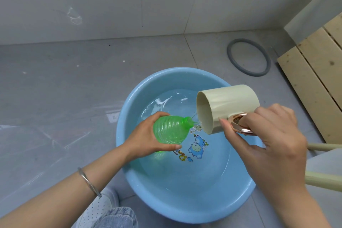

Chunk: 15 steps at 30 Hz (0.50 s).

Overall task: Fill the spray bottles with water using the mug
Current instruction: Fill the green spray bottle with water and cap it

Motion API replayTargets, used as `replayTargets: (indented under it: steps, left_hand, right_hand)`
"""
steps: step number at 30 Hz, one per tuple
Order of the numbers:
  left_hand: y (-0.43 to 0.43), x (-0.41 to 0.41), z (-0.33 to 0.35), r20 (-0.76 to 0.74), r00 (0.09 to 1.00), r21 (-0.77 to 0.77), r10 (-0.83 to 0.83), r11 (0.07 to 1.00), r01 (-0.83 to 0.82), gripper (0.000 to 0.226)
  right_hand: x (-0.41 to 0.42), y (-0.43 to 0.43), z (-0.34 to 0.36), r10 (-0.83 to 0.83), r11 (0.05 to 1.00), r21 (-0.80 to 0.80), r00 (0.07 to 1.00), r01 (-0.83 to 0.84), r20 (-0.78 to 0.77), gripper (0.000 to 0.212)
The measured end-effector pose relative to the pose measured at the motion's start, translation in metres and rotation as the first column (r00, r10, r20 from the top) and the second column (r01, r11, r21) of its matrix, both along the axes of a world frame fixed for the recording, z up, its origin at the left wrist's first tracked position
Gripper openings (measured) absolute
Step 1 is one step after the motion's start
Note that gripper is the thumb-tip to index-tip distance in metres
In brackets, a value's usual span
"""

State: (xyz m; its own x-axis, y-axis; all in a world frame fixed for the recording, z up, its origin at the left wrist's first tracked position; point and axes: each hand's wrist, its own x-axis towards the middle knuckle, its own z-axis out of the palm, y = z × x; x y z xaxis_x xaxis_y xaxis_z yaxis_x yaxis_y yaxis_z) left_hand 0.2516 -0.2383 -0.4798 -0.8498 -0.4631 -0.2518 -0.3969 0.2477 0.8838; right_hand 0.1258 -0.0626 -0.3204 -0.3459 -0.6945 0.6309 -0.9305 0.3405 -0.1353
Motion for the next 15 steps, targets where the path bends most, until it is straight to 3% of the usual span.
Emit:
replayTargets:
  steps: [11, 15]
  left_hand:
    - [0.000, 0.000, 0.002, -0.006, 1.000, 0.016, 0.009, 1.000, -0.009, 0.081]
    - [0.000, 0.000, 0.001, -0.002, 1.000, 0.016, 0.009, 1.000, -0.008, 0.081]
  right_hand:
    - [0.001, -0.001, -0.002, 0.131, 0.991, 0.062, 0.973, -0.121, -0.189, 0.037]
    - [-0.006, 0.003, -0.012, 0.001, 1.000, -0.003, 1.000, -0.001, -0.024, 0.035]
